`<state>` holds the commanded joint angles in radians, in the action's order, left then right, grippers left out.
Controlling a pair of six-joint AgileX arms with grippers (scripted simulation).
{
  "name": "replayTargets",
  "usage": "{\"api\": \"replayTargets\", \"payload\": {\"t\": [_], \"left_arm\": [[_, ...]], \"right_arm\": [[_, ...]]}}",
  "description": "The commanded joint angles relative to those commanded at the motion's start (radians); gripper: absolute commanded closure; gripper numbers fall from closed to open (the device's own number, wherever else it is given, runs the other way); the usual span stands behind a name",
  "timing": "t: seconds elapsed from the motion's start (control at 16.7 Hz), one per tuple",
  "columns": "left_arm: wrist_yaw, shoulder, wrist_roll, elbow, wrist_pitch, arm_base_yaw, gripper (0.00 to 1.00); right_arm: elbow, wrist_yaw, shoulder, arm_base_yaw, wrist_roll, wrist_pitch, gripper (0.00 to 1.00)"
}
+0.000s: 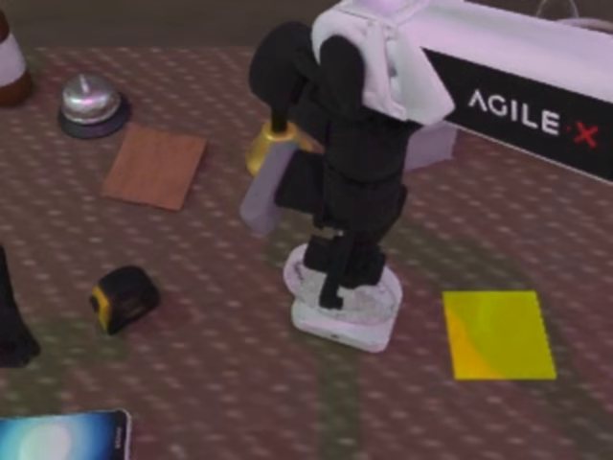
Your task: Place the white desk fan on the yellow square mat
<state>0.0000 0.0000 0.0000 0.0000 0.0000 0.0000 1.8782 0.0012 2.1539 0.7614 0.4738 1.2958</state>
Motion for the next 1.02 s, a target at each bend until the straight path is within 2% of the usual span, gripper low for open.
{"api": "replayTargets", "payload": {"t": [0.24,0.66,1.02], "left_arm": [[0.000,0.000,0.000,0.000,0.000,0.000,0.00],[0.000,0.000,0.000,0.000,0.000,0.000,0.00],[0.000,0.000,0.000,0.000,0.000,0.000,0.00]], "right_arm": [[0.019,0.000,-0.004,-0.003,-0.002,0.018,1.00],[0.226,0.001,0.011,0.005,0.001,0.207,1.00],[0.212,0.000,-0.002,-0.007,0.014,0.205,1.00]]}}
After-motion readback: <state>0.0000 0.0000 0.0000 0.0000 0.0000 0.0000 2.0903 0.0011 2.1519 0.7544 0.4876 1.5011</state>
